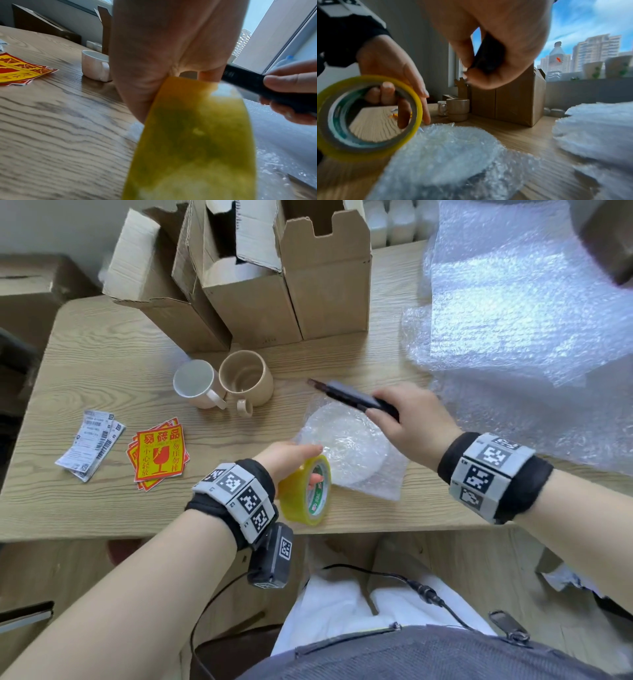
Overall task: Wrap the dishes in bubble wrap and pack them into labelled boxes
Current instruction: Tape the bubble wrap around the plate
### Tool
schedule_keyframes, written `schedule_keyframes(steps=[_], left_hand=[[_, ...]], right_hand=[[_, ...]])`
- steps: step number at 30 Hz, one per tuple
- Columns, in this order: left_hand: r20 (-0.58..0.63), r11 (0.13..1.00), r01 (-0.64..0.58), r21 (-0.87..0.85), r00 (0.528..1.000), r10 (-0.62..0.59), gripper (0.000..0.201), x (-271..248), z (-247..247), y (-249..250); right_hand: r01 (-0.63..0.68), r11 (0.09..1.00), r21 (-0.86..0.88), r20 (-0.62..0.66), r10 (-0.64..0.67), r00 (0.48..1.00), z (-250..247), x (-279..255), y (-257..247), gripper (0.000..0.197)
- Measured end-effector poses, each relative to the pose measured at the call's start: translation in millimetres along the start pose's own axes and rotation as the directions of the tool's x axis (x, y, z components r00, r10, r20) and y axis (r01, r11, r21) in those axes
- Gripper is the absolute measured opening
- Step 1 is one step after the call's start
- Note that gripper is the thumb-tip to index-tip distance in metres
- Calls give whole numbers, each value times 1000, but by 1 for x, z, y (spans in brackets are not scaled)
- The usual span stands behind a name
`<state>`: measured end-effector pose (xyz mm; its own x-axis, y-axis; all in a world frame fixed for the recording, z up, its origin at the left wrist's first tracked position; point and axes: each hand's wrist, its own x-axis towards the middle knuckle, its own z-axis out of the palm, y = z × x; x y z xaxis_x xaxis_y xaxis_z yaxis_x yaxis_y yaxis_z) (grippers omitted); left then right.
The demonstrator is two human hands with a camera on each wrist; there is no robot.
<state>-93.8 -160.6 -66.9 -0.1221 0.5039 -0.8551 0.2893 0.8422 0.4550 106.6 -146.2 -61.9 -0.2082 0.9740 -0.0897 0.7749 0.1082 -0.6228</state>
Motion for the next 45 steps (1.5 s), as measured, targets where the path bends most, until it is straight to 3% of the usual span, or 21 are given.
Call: schedule_keyframes(steps=[4, 8, 13, 17, 21, 29, 37, 40, 45], left_hand=[[10, 1000, -3, -21, 1000, 3, 50, -6, 6, -7], [-13, 1000, -4, -21, 1000, 4, 42, -4, 11, -9], [-49, 1000, -6, 20, 999, 7, 37, 0, 14, -11], [-56, 1000, -2, 17, 998, 3, 40, 0, 18, -14], [-71, 998, -15, 56, 997, 19, 32, 0, 21, -15], [-67, 993, -69, 93, 995, 75, 22, 2, 24, -18], [-16, 987, -138, 86, 990, 139, 10, -9, 14, -15], [-31, 983, -171, 72, 984, 173, 15, -11, 5, -12], [-57, 978, -206, -37, 977, 204, 16, -16, -11, -12]], right_hand=[[-180, 980, 86, 347, 139, 927, -1, 1, 3, 23], [-182, 983, 18, 438, 156, 885, 3, -4, 9, 21], [-163, 987, -6, 433, 149, 889, 0, -8, 9, 23], [-65, 988, -139, 385, 114, 916, -1, -12, 4, 26], [49, 971, -236, 374, 44, 927, 4, -13, -1, 29], [138, 934, -329, 356, -13, 934, 14, -16, -5, 29], [-14, 953, -303, 368, 130, 921, 13, -9, 8, 28], [-128, 980, -155, 397, 181, 900, 10, -6, 11, 24], [-271, 954, 130, 352, 211, 912, 5, 0, 17, 21]])
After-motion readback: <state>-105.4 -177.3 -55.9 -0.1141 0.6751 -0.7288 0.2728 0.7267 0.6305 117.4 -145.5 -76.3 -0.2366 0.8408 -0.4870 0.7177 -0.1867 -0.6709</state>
